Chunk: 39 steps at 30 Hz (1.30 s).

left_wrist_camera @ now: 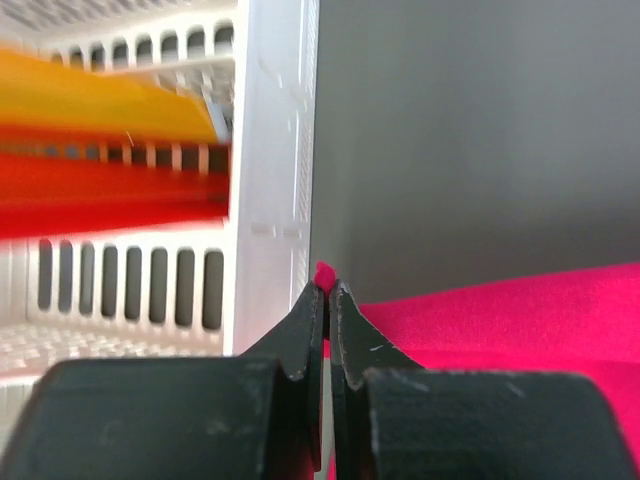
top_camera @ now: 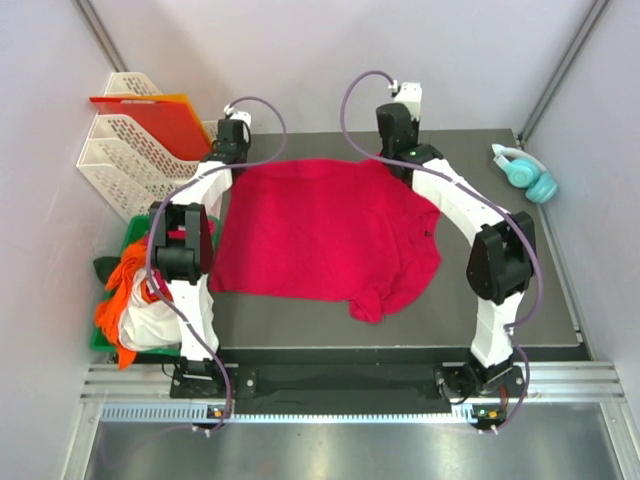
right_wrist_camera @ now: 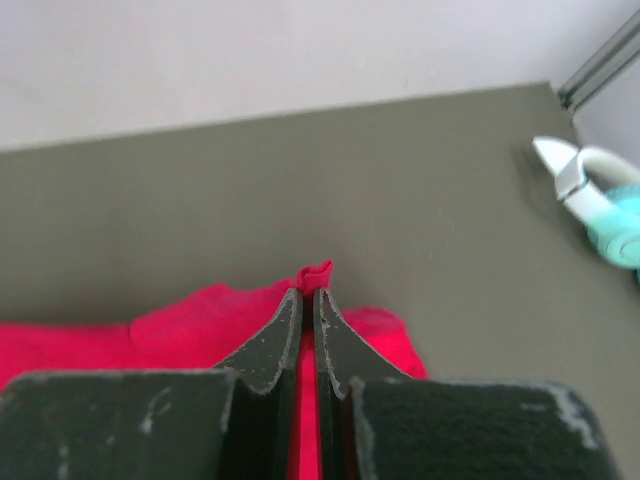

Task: Fold and stack the t-shirts
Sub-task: Fold the tshirt

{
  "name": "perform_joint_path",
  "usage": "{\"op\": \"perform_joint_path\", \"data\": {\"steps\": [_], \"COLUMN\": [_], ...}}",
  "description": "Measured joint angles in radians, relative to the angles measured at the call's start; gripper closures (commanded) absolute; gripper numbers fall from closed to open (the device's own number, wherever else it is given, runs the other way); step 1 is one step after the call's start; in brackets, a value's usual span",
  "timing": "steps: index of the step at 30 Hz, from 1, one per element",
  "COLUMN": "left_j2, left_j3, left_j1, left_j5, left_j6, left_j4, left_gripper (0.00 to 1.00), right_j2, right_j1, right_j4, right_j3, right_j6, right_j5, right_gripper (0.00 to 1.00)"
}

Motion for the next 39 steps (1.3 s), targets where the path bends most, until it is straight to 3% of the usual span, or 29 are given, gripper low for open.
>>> {"op": "perform_joint_path", "data": {"steps": [11,39], "left_j2": [-0.088,-0.075], "left_j3": [-0.183,-0.204], "left_j1": [0.000,0.032], "left_j5": [0.003,-0.041], "left_j6": [0.003,0.010], "left_j4": [0.006,0.015], "left_gripper": [1.00,1.00], "right_j2": [-0.079,-0.141], "right_j1": [0.088,0.089], "right_j4": [-0.042,-0.288], "right_j3": [-0.293,-0.542], "right_j6": [0.138,0.510], "right_j5": [0.033,0.072], "right_gripper": [1.00,1.00]}}
